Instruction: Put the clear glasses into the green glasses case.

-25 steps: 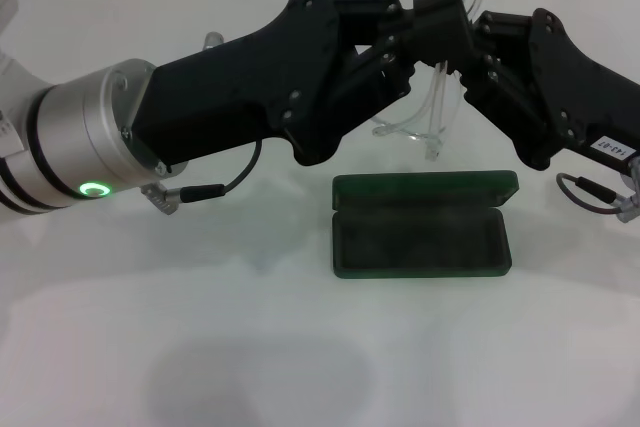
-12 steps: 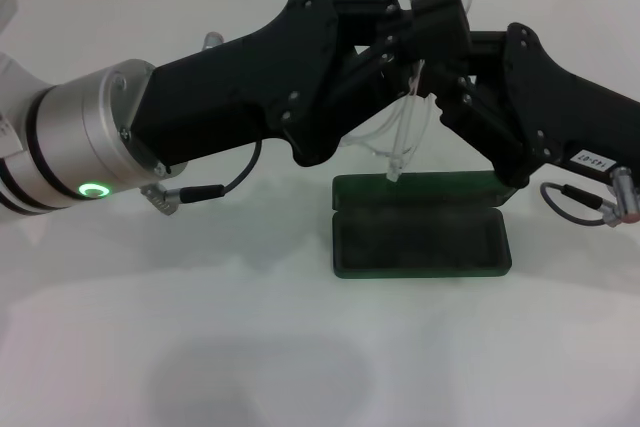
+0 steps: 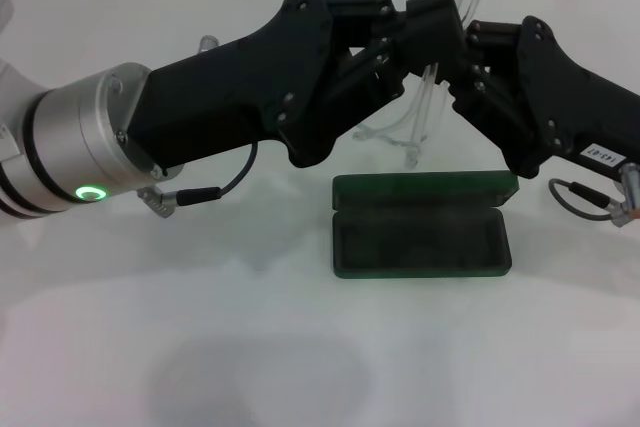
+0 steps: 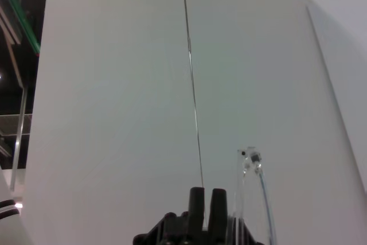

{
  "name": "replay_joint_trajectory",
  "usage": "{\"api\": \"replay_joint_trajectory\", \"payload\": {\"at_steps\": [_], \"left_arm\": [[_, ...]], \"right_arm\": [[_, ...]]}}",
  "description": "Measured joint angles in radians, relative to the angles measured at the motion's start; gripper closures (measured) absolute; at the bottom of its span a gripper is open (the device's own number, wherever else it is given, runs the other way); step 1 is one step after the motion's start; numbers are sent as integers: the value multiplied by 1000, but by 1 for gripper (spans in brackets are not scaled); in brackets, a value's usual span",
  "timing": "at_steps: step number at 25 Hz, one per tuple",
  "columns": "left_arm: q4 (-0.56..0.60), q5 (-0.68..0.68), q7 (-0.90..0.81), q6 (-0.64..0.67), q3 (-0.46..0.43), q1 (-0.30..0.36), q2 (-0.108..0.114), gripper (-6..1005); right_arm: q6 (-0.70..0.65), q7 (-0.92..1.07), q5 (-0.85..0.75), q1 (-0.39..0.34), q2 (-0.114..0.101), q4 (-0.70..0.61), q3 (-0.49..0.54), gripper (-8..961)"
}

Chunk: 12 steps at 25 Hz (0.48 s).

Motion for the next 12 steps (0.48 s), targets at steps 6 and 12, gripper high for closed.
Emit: {"api": "replay_joint_trajectory", "payload": {"at_steps": [6, 12], "left_arm": [[0, 0, 0, 1, 0, 0, 1, 903], [0, 8, 0, 2, -27, 15, 7, 903]], "right_arm": [[0, 0, 4, -5, 0, 0, 1, 884], [0, -1, 14, -11, -2, -1, 4, 883]]}}
